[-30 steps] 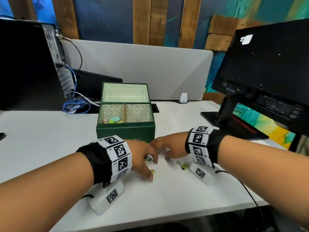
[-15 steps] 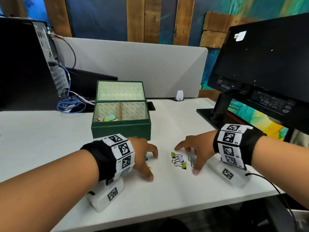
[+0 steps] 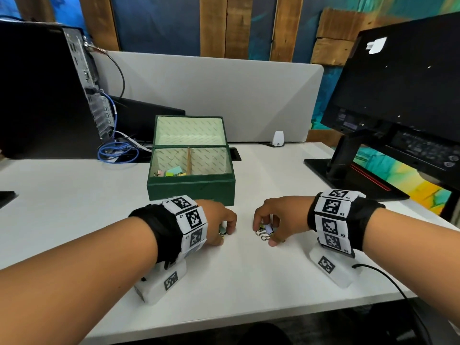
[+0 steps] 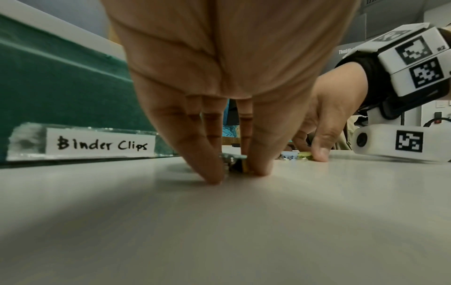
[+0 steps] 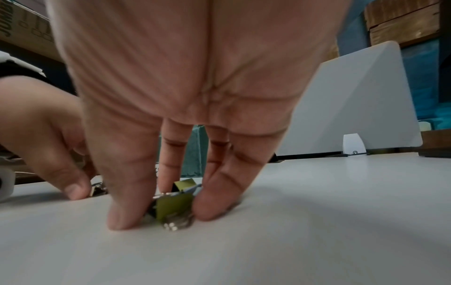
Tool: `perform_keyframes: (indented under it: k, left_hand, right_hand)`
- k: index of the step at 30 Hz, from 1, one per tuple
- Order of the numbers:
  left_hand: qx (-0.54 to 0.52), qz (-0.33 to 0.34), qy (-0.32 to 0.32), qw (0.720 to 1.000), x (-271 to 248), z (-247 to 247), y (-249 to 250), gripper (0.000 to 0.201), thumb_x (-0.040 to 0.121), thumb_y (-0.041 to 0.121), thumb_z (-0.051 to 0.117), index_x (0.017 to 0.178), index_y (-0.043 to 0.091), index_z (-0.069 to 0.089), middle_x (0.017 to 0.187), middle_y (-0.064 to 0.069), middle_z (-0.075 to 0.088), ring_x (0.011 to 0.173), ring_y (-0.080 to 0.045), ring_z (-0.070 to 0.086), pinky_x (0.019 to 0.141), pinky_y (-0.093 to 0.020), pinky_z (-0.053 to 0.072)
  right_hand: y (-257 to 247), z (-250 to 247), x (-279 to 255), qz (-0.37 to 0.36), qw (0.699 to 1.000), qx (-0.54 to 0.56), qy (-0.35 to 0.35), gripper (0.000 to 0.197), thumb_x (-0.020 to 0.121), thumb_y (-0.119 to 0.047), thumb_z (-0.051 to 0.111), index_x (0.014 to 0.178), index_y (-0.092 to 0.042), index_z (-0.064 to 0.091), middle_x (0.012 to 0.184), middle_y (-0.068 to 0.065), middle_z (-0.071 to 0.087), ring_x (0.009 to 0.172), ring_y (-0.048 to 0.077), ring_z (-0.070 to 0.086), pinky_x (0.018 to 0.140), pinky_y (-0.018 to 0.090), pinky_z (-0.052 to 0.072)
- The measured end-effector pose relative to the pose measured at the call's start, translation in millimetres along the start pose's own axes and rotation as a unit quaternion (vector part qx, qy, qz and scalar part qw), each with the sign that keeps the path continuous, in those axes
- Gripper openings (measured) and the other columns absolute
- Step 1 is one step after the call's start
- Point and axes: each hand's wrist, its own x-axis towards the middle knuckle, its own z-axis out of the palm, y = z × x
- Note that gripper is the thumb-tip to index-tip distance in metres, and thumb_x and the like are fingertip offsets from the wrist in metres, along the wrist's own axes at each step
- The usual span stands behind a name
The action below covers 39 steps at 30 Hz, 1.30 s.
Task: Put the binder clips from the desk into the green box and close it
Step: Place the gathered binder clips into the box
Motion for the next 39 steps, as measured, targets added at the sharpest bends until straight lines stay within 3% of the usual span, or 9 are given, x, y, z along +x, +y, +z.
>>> perform_keyframes:
  k: [4,7,14,18,23,28,31,34,39]
  left_hand:
    - [-0.001,-0.004,0.004,1.0,0,1,-2,0.027,0.08,0.022,0.064,0.106,0.023,0.059,0.101,0.005,0.053,0.091,-0.017,0.053,0.078,-0.029,0.046]
    - [0.007,-0.009,0.0,1.0,-1,1,-1,0.024,0.075,0.022,0.068,0.098,0.022,0.059,0.102,0.002,0.056,0.089,-0.019,0.054,0.074,-0.029,0.046]
    - [0.009,-0.008,0.005,1.0,0,1,-1,0.02,0.075,0.02,0.068,0.092,0.022,0.058,0.094,0.004,0.053,0.084,-0.018,0.052,0.075,-0.031,0.048]
    - [0.012,0.002,0.0,1.0,1,0,-2,0.016,0.076,0.018,0.066,0.084,0.023,0.053,0.094,0.002,0.055,0.084,-0.018,0.052,0.076,-0.03,0.047]
    - [0.007,-0.002,-0.017,1.0,1,-2,-2,0.034,0.077,0.018,0.069,0.109,0.024,0.058,0.101,0.005,0.051,0.087,-0.016,0.049,0.075,-0.028,0.045]
    - [0.023,0.0,-0.002,1.0,2,-2,-5,0.014,0.077,0.017,0.067,0.081,0.023,0.054,0.097,0.001,0.055,0.083,-0.016,0.049,0.055,-0.02,0.036]
    - [0.022,0.005,0.005,1.0,2,0,-7,0.025,0.076,0.018,0.067,0.065,0.026,0.045,0.075,0.008,0.051,0.078,-0.015,0.049,0.054,-0.02,0.035]
    - [0.024,0.006,0.015,1.0,1,-1,-8,0.028,0.075,0.017,0.067,0.061,0.025,0.043,0.066,0.009,0.045,0.073,-0.015,0.048,0.053,-0.02,0.034]
    - [-0.019,0.024,0.055,0.998,-7,-8,-15,0.016,0.073,0.014,0.066,0.069,0.022,0.052,0.075,0.007,0.054,0.07,-0.013,0.05,0.058,-0.022,0.041]
  right_hand:
    - [-2,2,3,-0.009,1.0,-0.01,0.008,0.025,0.075,-0.016,0.069,0.094,-0.029,0.059,0.098,-0.004,0.051,0.083,0.021,0.058,0.078,0.033,0.051]
    - [-7,5,6,-0.012,0.999,-0.039,0.001,0.018,0.074,-0.008,0.062,0.079,-0.022,0.052,0.097,0.006,0.053,0.072,0.019,0.049,0.061,0.028,0.042]
    - [-5,3,12,-0.017,0.997,-0.071,-0.012,0.027,0.075,-0.006,0.06,0.066,-0.026,0.044,0.094,0.008,0.053,0.064,0.015,0.042,0.052,0.021,0.034]
    - [-6,3,13,-0.012,0.997,-0.068,-0.029,0.03,0.076,-0.008,0.062,0.065,-0.026,0.04,0.085,0.005,0.049,0.059,0.013,0.039,0.051,0.021,0.032]
    - [-4,3,12,0.015,0.998,-0.05,-0.036,0.026,0.077,-0.012,0.058,0.064,-0.027,0.042,0.072,-0.002,0.051,0.053,0.014,0.046,0.052,0.021,0.038]
    - [0,1,11,0.014,0.999,-0.039,-0.02,0.027,0.079,-0.01,0.061,0.063,-0.026,0.046,0.087,-0.002,0.056,0.066,0.015,0.054,0.053,0.015,0.038]
    - [2,-4,9,0.018,1.0,0.006,-0.012,0.023,0.078,-0.004,0.062,0.067,-0.021,0.051,0.08,-0.004,0.059,0.07,0.016,0.059,0.054,0.013,0.042]
    - [4,-9,7,0.02,0.998,0.062,0.008,0.022,0.078,0.002,0.06,0.069,-0.017,0.056,0.067,-0.011,0.059,0.056,0.006,0.06,0.058,0.014,0.049]
    - [5,-19,3,0.008,0.992,0.116,0.053,0.022,0.081,-0.004,0.063,0.067,-0.019,0.057,0.062,-0.012,0.059,0.046,-0.003,0.06,0.058,0.013,0.049]
